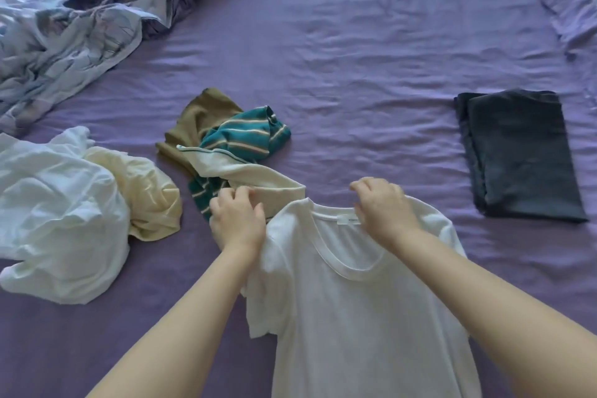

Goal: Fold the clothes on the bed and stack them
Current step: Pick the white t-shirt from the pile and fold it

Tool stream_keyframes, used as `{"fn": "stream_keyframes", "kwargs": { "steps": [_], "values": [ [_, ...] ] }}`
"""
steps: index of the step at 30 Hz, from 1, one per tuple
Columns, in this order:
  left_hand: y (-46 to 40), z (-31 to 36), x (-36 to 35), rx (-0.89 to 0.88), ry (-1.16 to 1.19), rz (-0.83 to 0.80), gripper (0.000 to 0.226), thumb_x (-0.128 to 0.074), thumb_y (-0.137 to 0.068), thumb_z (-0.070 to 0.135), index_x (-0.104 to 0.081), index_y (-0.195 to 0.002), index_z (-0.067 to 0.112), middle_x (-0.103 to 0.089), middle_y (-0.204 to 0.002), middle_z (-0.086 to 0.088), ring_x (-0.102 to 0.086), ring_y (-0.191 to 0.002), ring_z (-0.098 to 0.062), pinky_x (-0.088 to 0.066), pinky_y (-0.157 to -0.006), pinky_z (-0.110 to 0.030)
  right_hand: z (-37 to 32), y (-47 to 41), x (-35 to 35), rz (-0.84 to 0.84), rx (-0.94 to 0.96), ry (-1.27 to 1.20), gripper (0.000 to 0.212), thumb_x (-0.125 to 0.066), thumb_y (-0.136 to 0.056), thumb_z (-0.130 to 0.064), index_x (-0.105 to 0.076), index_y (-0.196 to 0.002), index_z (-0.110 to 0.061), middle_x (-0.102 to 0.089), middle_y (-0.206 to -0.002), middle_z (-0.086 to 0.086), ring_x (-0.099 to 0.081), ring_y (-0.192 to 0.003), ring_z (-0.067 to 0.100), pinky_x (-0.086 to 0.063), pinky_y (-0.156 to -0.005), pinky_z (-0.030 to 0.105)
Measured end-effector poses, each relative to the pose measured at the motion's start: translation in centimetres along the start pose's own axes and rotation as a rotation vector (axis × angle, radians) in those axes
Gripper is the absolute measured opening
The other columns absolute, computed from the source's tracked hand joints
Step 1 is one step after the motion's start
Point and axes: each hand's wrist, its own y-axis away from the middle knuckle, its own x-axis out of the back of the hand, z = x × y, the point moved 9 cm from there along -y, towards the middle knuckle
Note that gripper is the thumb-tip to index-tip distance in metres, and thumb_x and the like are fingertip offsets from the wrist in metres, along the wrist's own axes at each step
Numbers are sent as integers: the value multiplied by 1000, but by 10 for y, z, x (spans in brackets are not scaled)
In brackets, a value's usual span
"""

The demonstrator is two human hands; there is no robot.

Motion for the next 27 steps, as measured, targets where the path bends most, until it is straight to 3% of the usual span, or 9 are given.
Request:
{"fn": "stream_keyframes", "kwargs": {
  "steps": [4,7,9,13,20,22,25,27],
  "values": [
    [-5,-41,-5,325,152,-157,68,-67,-81,40,-33,-136,18,-25,-142,-16,-32,-125,-39,-40,-95,-48,-92,-25,-19,-123,192,-130,38,-39,-94,-17,-44,-131,-22,-47,-137,-2,-39,-129,21,-24,-105,38],
    [-13,-38,-13,289,178,-206,82,-71,-78,38,-24,-142,19,-19,-143,-17,-32,-125,-40,-38,-98,-45,-130,-33,-35,-201,189,-187,53,-35,-90,-6,-34,-140,-25,-39,-145,-4,-26,-138,18,-11,-114,46],
    [-19,-26,-14,198,237,-205,72,-70,-80,23,-29,-139,13,-23,-138,-18,-42,-118,-38,-40,-99,-41,-131,-32,-34,-164,161,-201,56,-34,-88,-3,-35,-139,-25,-40,-145,-4,-26,-138,17,-10,-114,46],
    [-33,-32,18,66,172,-50,41,-57,-83,6,-46,-122,8,-37,-127,-18,-43,-110,-38,-38,-94,-39,-91,-21,-22,-66,88,-117,49,-39,-92,-7,-38,-139,-20,-41,-144,-4,-29,-137,15,-15,-113,41],
    [-45,-85,83,83,-248,107,48,-52,-88,10,-43,-134,18,-35,-138,-19,-35,-123,-37,-30,-102,-48,19,18,2,-65,-168,-43,47,-43,-89,-2,-44,-135,-12,-47,-140,5,-40,-130,23,-30,-102,35],
    [-34,-60,82,-97,-255,152,56,-56,-82,6,-42,-136,14,-35,-141,-19,-33,-126,-37,-29,-101,-48,44,33,2,-77,-248,-40,44,-43,-90,-5,-45,-133,-13,-47,-139,5,-39,-129,24,-33,-100,37],
    [-2,6,42,-426,-120,6,53,-54,-85,9,-43,-137,10,-51,-129,-13,-49,-113,-33,-41,-91,-44,75,53,-8,-167,-363,5,52,-38,-93,-8,-29,-143,-16,-30,-151,6,-32,-135,26,-32,-103,39],
    [13,26,0,-334,-44,-190,54,-53,-91,20,-35,-141,13,-49,-130,-9,-47,-115,-28,-41,-93,-39,90,61,-14,-209,-429,39,56,-38,-94,-11,-19,-146,-16,-28,-150,7,-37,-129,29,-35,-98,39]
  ]
}}
